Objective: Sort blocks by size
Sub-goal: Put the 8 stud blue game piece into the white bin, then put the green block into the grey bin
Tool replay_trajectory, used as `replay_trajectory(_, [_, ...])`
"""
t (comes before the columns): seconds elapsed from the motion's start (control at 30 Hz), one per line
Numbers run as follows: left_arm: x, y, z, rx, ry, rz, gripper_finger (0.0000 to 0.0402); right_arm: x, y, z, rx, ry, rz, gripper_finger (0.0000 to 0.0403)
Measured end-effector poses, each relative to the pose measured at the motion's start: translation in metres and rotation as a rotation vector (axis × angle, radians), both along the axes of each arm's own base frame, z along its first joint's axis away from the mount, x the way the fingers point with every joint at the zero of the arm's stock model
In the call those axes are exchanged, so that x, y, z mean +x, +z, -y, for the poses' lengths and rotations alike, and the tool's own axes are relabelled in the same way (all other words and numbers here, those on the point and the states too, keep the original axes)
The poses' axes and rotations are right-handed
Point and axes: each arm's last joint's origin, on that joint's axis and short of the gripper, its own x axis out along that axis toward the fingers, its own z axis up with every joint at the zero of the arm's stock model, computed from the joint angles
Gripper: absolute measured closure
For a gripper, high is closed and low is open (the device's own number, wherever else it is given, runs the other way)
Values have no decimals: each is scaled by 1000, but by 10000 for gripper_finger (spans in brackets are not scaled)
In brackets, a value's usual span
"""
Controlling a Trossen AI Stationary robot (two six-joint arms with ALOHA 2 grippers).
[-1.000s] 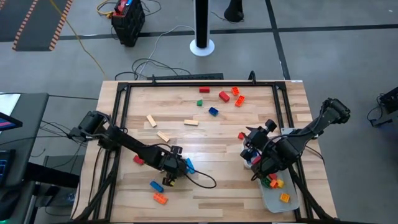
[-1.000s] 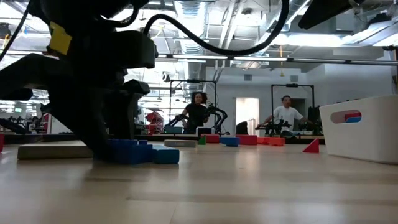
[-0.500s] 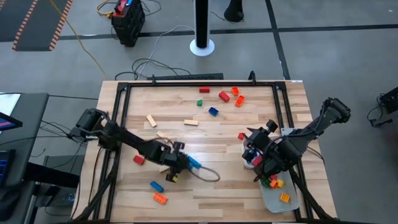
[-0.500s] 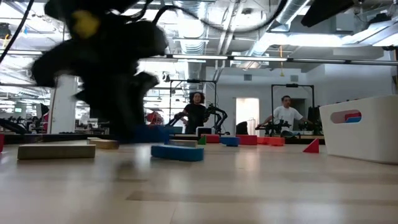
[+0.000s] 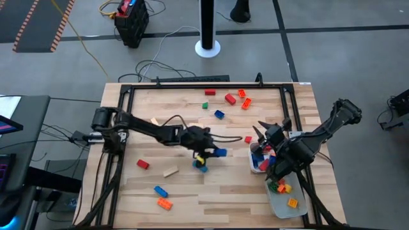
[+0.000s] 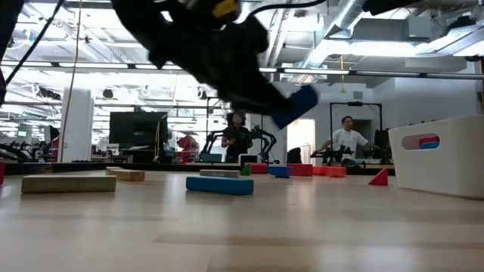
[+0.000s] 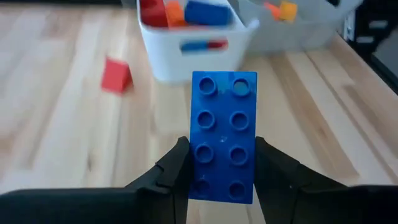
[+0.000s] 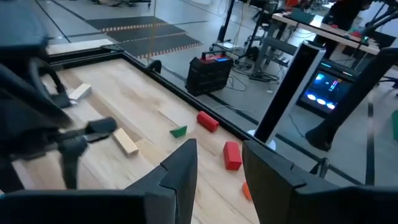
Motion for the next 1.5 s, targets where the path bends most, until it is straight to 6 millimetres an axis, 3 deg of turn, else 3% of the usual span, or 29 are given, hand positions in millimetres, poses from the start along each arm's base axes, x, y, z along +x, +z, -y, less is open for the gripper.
replay_trajectory(0.23, [49,0,-1,40,-23,52,273,-3,0,-3,-2,23,-22,246])
replay_trajectory(0.43, [90,0,-5,44,-24,114,270,-7,-6,-9,149,48,-145,246])
replay_trajectory(0.67, [121,6,-5,16,-61,182,265,-12,-8,-16,197,84,-184,247])
replay_trajectory(0.83, [135,12,-7,32,-63,230,264,-15,-8,-17,194,85,-200,260])
replay_trajectory(1.07, [158,-3,-13,-1,-41,247,259,-16,-8,-16,198,71,-194,283])
replay_trajectory(1.37, [159,8,-21,23,-54,165,169,-19,-8,-19,190,91,-199,284])
replay_trajectory(1.5, [149,28,-24,68,-66,182,164,-22,-8,-22,194,106,-192,284])
